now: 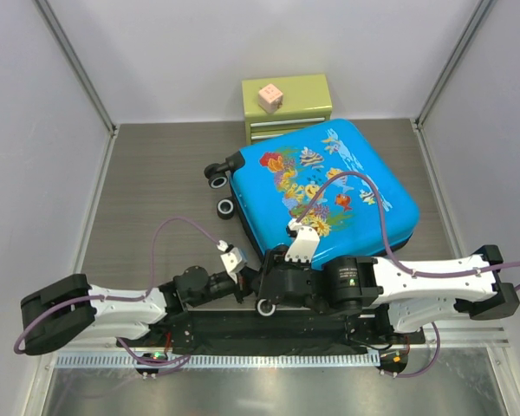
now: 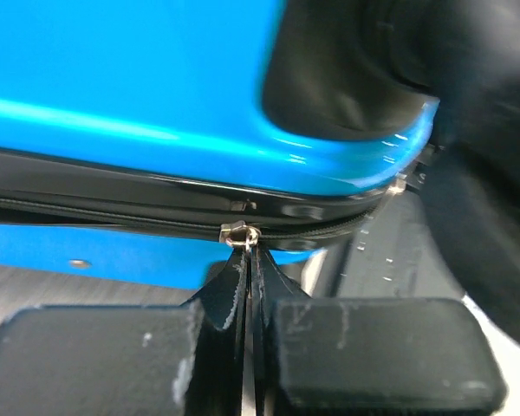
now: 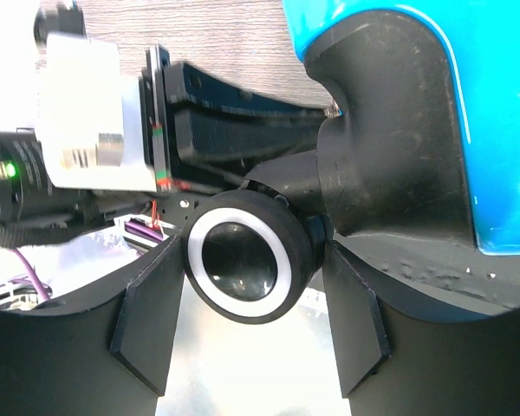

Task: Pack the luggage
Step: Zip the luggage at the center of the board.

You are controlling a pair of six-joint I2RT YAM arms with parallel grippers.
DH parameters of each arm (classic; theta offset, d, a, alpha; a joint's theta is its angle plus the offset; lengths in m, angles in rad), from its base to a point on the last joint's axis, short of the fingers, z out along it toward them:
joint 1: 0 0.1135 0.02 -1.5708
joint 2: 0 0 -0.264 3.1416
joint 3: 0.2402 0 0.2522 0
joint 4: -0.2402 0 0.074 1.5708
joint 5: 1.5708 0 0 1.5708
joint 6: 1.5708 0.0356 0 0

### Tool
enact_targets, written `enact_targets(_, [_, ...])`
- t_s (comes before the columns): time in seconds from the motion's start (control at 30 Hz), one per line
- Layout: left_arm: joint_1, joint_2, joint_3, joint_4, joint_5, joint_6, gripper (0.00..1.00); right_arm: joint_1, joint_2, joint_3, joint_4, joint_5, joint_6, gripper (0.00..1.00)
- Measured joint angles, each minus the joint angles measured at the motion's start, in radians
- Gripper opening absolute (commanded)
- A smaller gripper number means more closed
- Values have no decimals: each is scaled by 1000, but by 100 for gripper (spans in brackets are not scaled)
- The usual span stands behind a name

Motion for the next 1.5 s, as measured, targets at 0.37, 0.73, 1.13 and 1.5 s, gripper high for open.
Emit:
enact_targets(0.37, [-223,-2,-9,20,-203,-37,0,3,29,42,-35,8,-19,1])
enact_targets(0.73, [-413,186,-2,238,-469,-90,0,3,29,47,-43,26,-66,1])
enact_targets(1.13, [-496,331,26,396,-612,-134,0,3,31,47,-44,39,-84,1])
enact_targets(1.5, [-520,458,83,481,-662,-188,0,3,25,47,-90,55,-86,1])
